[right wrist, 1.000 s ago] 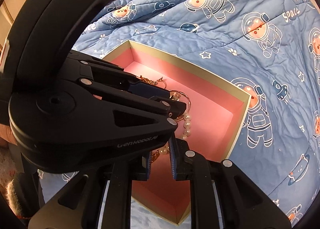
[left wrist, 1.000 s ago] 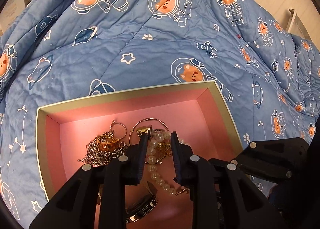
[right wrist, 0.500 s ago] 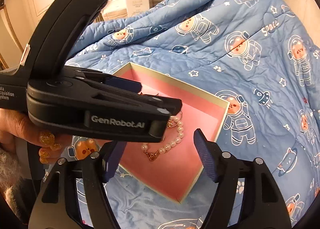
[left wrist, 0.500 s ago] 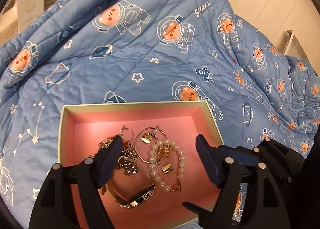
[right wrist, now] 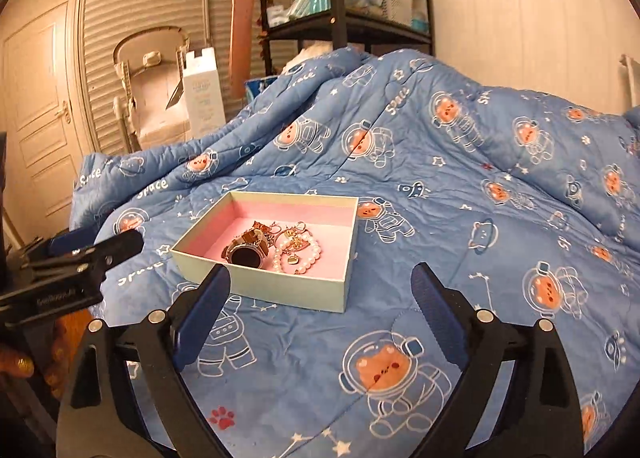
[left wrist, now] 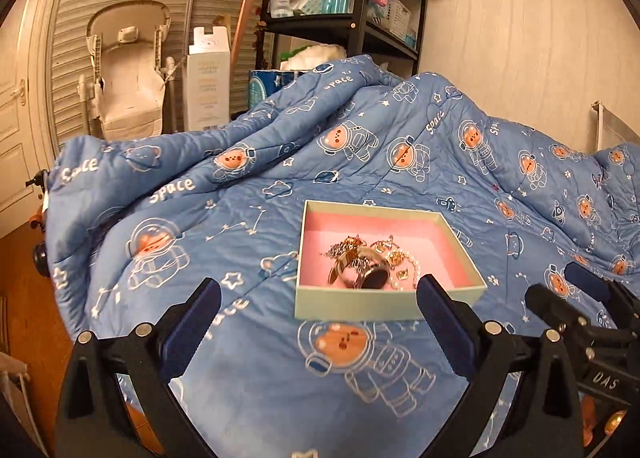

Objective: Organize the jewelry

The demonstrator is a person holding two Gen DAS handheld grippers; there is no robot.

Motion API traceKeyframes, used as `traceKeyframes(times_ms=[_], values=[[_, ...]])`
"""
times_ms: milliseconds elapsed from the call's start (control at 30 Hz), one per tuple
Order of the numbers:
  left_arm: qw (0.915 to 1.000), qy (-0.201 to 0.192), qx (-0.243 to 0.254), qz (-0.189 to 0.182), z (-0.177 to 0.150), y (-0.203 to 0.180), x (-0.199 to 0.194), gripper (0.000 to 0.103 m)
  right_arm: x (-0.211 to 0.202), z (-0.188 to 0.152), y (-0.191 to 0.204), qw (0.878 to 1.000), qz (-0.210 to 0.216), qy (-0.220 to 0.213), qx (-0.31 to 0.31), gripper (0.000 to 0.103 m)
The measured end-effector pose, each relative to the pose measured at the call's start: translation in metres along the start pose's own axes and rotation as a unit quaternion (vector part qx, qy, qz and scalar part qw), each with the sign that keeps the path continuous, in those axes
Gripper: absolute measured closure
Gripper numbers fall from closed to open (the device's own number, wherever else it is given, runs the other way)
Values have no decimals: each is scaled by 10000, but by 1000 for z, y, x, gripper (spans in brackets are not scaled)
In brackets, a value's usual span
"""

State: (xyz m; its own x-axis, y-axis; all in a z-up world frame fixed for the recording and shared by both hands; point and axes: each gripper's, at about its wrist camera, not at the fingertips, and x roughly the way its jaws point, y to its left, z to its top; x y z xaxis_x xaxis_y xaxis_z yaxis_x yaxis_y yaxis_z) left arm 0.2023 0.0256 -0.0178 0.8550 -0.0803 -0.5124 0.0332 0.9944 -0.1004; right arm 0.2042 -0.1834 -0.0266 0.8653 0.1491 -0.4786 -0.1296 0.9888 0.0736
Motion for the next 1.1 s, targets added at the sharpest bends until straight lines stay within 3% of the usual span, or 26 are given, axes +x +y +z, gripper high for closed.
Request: traceKeyframes(times_ms=[67, 333, 500, 633, 800, 1100], values=[[9999, -138, 38, 68, -15, -2, -29, 7, -26, -6, 6, 9999, -77, -114, 40, 7], [9977, -547, 373, 126, -44, -23, -131, 7, -125, -20, 19, 9978, -361, -542, 99, 6], [9973, -735, 60, 40, -62, -29, -169, 7, -165, -40, 21, 9971, -334, -684, 42, 6], [9951, -940, 178, 240, -83, -39, -183, 7, -177, -60, 26, 9976, -274, -620, -157, 6], [9955, -875, 294, 189, -92, -41, -185, 7, -185, -65, 26, 9965, -396, -688, -250, 6], [9963, -786, 81, 336, -96, -31, -187, 7, -184, -70, 21, 9968, -472, -595, -244, 6]])
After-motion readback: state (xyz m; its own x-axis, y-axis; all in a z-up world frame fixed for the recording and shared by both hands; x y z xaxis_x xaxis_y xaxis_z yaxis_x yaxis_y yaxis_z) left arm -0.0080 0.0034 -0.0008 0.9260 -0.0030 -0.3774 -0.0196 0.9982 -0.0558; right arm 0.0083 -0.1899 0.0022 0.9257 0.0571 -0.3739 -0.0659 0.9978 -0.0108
